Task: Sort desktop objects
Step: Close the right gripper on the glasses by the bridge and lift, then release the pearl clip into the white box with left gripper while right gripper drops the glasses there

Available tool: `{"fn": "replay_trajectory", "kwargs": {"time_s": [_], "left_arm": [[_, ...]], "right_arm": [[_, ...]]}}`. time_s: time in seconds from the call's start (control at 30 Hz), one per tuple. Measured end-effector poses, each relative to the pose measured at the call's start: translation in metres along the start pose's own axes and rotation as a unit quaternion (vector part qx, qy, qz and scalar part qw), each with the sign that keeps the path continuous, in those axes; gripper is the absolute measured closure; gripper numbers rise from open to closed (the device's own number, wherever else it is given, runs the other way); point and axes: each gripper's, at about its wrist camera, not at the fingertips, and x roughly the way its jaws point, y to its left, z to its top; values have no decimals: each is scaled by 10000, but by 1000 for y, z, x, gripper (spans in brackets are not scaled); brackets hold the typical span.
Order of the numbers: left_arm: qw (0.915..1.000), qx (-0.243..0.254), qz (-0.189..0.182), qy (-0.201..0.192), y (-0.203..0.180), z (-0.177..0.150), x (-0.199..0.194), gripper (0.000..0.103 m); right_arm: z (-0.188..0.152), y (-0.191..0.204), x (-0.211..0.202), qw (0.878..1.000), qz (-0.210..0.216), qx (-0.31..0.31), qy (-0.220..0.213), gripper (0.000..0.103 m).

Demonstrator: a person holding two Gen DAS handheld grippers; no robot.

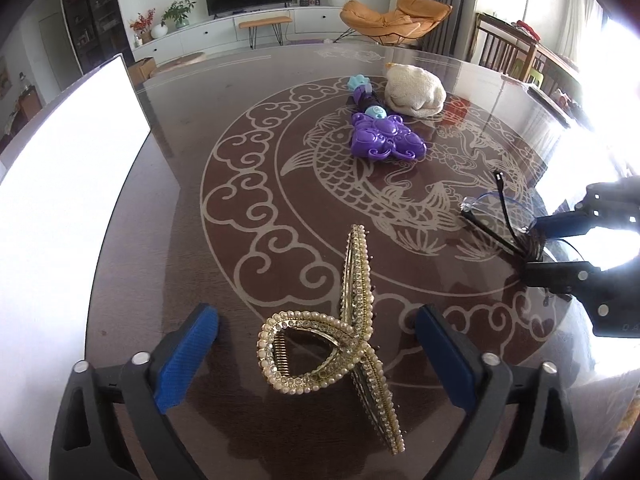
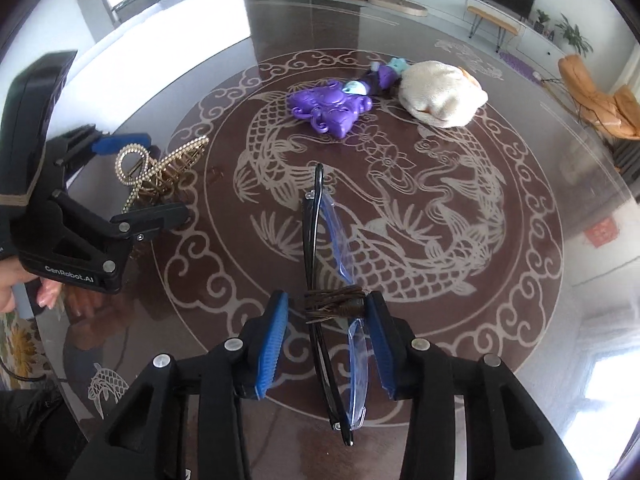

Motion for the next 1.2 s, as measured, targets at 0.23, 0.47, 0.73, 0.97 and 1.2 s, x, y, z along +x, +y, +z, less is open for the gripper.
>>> {"fn": "replay_trajectory", "kwargs": {"time_s": [0.23, 0.47, 0.73, 0.97, 1.2], "left_arm": [[9980, -291, -479, -297, 1, -9, -32, 62], [9883, -846, -916, -876, 35, -52, -101, 62], [9736, -1441, -423, -1720, 142, -74, -217, 62], [9587, -2439, 645, -1316, 267, -124, -225, 62], [9558, -2746, 943, -460, 301, -155, -178, 59]], "right_arm": [[-3, 3, -15, 9993, -67, 214, 311, 73], [-5, 22, -72, 9977, 344, 551, -214, 73], [79, 141, -130, 9834, 1200, 110, -1357, 73], [160, 295, -125, 9639, 1852, -675, -1788, 73], [186, 364, -66, 9678, 1434, -1009, -1807, 70]]}}
